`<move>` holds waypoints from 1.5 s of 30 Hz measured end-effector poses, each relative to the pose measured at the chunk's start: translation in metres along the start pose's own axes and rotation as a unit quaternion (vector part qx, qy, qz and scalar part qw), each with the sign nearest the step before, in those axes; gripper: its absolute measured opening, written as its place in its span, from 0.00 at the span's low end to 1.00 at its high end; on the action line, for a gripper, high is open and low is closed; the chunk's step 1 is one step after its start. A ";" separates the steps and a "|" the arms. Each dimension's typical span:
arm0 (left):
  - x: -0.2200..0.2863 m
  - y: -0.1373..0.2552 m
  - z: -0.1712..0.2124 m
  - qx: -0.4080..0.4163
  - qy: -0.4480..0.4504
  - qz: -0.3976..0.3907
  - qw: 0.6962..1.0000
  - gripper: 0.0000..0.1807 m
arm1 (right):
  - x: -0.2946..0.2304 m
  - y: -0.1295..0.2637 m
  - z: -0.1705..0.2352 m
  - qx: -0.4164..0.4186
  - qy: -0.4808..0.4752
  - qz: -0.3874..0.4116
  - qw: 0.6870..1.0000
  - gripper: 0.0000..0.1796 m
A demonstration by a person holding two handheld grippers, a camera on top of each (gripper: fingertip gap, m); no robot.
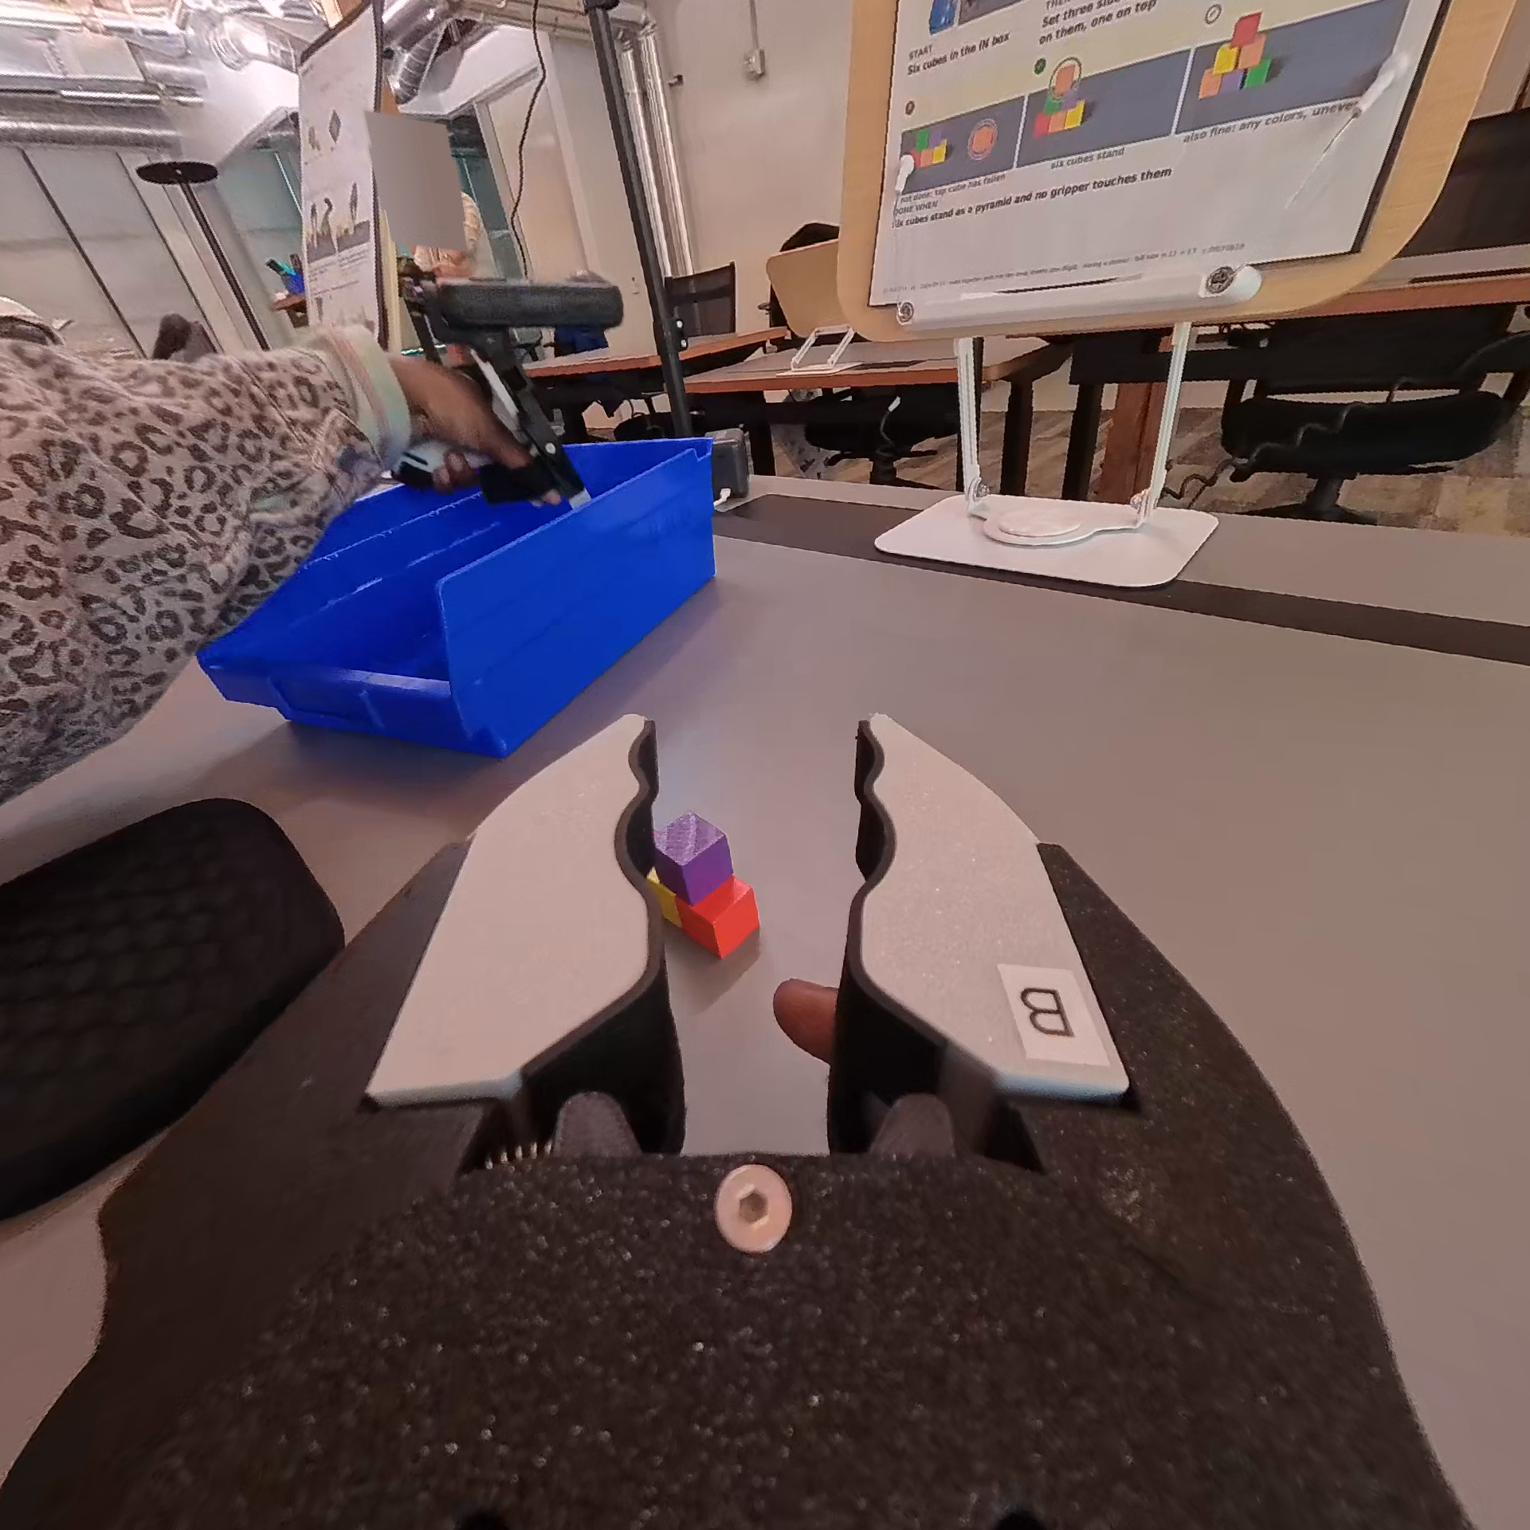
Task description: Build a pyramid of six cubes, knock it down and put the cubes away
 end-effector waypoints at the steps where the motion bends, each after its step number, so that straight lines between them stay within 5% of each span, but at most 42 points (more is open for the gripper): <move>1: 0.000 -0.005 -0.001 -0.001 0.009 0.007 1.000 0.28 | 0.000 0.000 0.000 0.001 -0.001 0.000 1.000 0.25; 18: 0.023 -0.014 0.005 -0.022 -0.065 0.051 0.996 0.12 | 0.006 0.002 -0.001 0.009 -0.027 0.001 1.000 0.24; 27: 0.083 0.072 0.013 0.192 -0.103 0.137 0.966 0.12 | 0.001 -0.001 0.001 -0.003 -0.011 -0.009 1.000 0.22; 32: 0.146 0.141 0.042 0.386 -0.127 0.273 0.872 0.12 | -0.005 -0.004 0.003 -0.015 0.005 -0.029 0.999 0.21; 37: 0.197 0.196 0.085 0.551 -0.136 0.385 0.728 0.12 | -0.034 -0.006 -0.006 -0.030 -0.008 -0.122 0.992 0.20; 41: 0.238 0.223 0.118 0.619 -0.142 0.468 0.614 0.12 | -0.092 -0.004 -0.055 0.015 -0.032 -0.282 0.959 0.20; 45: 0.268 0.226 0.135 0.631 -0.140 0.521 0.558 0.12 | -0.139 -0.006 -0.099 0.040 0.004 -0.360 0.932 0.20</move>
Point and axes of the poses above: each gripper's, where its closed fingertips meet, y back along the fingers, z out of its underside, x = y × z across the jaws, the point moved 3 cm from there along y, back along the fingers, and after that the axes turned 8 degrees about -x, right-handed, at the moved point
